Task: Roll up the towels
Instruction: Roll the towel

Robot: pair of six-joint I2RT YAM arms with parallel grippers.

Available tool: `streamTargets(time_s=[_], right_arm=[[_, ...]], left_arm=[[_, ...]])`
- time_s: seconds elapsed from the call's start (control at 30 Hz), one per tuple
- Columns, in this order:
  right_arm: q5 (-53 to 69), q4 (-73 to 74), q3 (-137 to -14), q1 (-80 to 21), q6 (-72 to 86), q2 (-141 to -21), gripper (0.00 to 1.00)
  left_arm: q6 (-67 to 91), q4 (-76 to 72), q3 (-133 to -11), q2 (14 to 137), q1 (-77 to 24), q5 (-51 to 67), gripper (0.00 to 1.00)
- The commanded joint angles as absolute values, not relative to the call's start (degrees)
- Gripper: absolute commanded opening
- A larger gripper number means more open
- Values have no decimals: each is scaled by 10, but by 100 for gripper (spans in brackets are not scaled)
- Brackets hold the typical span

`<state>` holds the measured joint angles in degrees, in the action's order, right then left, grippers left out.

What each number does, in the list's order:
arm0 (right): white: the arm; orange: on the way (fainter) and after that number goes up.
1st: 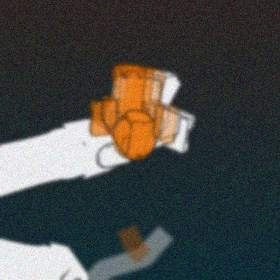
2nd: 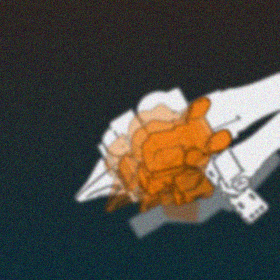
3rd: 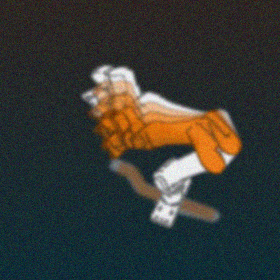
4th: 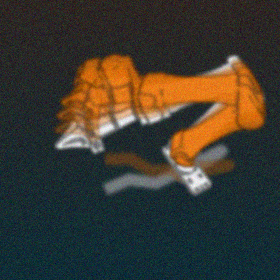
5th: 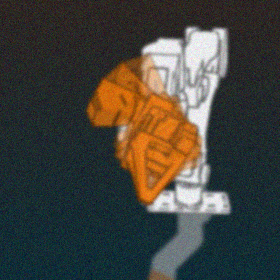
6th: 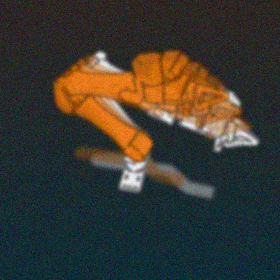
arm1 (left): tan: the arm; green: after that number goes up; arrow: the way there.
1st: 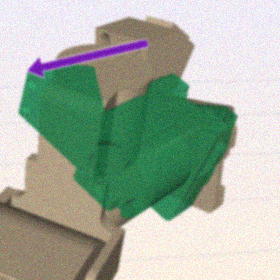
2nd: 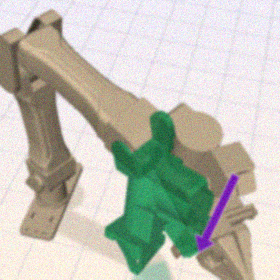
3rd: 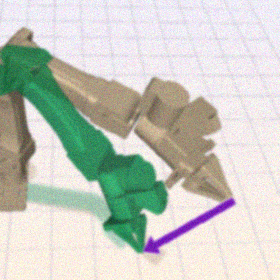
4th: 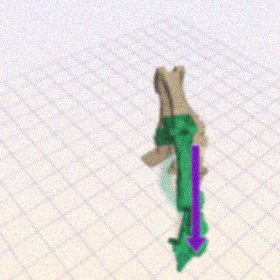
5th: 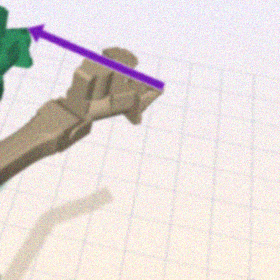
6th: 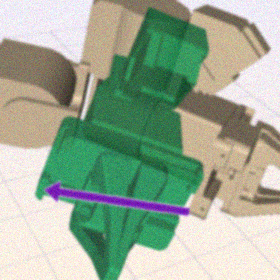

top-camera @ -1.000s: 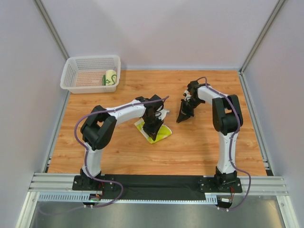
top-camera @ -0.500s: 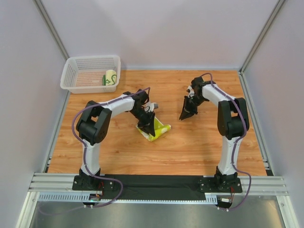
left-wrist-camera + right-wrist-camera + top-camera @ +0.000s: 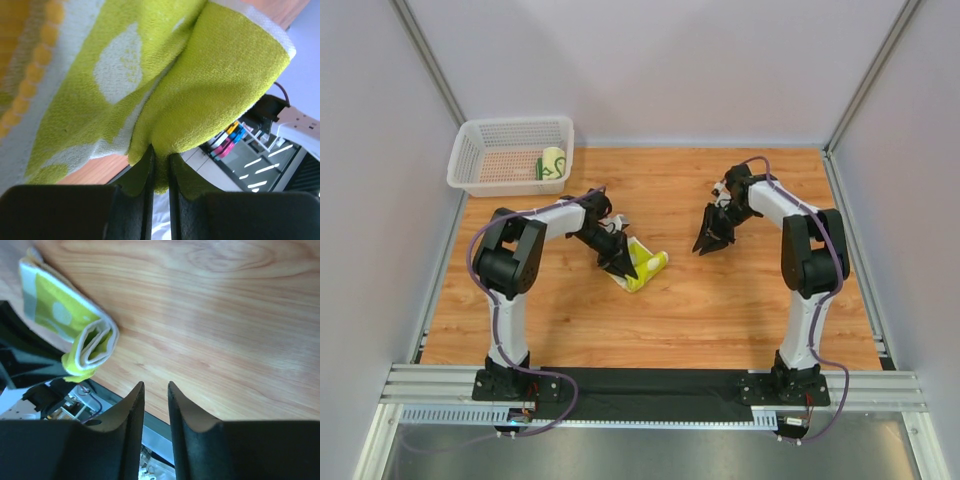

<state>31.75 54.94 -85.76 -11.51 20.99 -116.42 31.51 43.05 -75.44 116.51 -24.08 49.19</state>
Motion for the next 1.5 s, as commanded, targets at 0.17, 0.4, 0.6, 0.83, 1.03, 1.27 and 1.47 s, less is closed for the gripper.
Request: streamTargets(time_s=[0.17,0.4,0.6,0.83,1.03,1.27,1.47], right_arm=[[457,455,-826,-145,197,-1100,31],[476,422,-841,-188,199,-1107,37],[494,404,-876,-231,202,-1152,34],[508,408,-929,-282,206,-1213,30],[512,383,-940,-294,226,-1250,30],[476,379,-951,-288,239,-1303,29],[423,404,-957,-281,249,-1324,27]], left_arm=[[360,434,-736,1174,-207,477,15],[365,439,-731,1187,-185,474,17],[354,450,-738,1207,-171,468,21],[316,493,-773,1226,-169,443,23],[298,507,-776,1230,-169,432,23],[284,522,-780,1217,-169,418,32],[275,543,-802,1211,-169,389,48]])
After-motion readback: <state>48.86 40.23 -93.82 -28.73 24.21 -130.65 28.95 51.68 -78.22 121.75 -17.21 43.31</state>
